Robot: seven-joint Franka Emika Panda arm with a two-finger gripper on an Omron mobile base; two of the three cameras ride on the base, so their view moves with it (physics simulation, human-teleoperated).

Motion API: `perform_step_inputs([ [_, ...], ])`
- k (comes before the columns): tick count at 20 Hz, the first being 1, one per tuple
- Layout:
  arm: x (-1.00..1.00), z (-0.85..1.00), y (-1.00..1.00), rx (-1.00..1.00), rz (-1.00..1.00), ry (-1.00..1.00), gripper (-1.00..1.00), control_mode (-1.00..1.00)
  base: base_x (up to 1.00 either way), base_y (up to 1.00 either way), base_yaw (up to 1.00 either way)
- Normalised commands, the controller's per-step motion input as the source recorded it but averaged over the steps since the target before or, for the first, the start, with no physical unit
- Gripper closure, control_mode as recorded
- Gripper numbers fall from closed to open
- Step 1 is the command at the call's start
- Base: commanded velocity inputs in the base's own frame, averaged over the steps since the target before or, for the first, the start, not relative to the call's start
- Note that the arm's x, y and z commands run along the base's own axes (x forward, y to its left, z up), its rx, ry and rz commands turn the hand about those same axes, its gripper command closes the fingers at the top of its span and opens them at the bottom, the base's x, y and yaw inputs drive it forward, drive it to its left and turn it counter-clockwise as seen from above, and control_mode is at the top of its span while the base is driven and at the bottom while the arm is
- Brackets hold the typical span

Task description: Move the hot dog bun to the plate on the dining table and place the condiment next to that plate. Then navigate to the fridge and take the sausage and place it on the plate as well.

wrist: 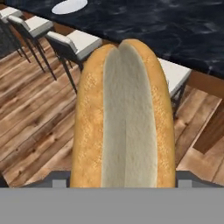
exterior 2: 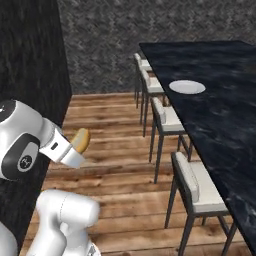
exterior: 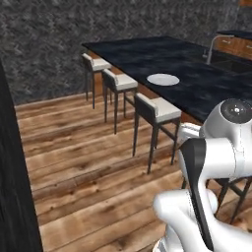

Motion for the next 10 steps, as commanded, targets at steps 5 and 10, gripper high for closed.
perform_step_inputs([
  [5,0.00,0.00,0.00,0.00,0.00,0.00,1.00,1.00,1.00,0.71,-0.39],
  [10,0.00,0.00,0.00,0.00,0.00,0.00,1.00,1.00,1.00,0.77,-0.41],
])
